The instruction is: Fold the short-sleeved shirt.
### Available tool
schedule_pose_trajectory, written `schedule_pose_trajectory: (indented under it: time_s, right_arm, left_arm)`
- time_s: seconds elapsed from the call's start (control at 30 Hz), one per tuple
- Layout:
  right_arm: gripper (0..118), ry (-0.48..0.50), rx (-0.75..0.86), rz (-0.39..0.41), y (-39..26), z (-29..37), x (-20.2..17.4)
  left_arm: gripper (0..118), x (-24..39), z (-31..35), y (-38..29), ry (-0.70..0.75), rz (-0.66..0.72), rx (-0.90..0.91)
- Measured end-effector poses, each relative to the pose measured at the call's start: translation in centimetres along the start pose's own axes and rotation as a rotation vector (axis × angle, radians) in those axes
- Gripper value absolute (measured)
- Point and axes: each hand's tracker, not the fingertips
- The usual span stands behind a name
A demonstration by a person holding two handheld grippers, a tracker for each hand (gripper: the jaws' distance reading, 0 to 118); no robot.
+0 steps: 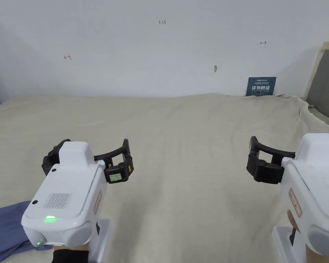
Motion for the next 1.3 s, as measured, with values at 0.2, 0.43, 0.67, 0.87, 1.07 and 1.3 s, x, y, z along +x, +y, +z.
schedule_pose_trajectory:
  time_s: [0.2, 0.43, 0.67, 0.87, 1.07, 1.3]
  right_arm:
    - [118, -0.007, -0.011, -0.003, -0.1, -0.1, 0.0]
    - [118, -0.026, -0.052, -0.015, 0.1, -0.5, 0.0]
    - [118, -0.112, -0.227, -0.146, 1.0, -0.2, -0.3]
    - [117, -0.112, -0.437, -0.304, 2.3, -0.6, 0.4]
    - [117, -0.163, -0.518, -0.343, 3.2, -1.3, 0.5]
    - [116, -0.161, -0.478, -0.319, 2.6, -1.6, 0.8]
  left_arm:
    - [118, -0.1, 0.1, 0.0, 0.001, -0.002, -0.001]
    - [118, -0.3, 0.2, 0.1, 0.006, 0.004, -0.002]
    - [118, -0.5, 0.1, 0.3, 0.006, 0.017, -0.003]
    - [118, -0.4, 0.1, 0.3, 0.001, 0.020, -0.003]
    - [118, -0.4, 0.0, 0.5, -0.002, 0.021, -0.001]
    - [118, -0.6, 0.1, 0.6, -0.002, 0.026, 0.008]
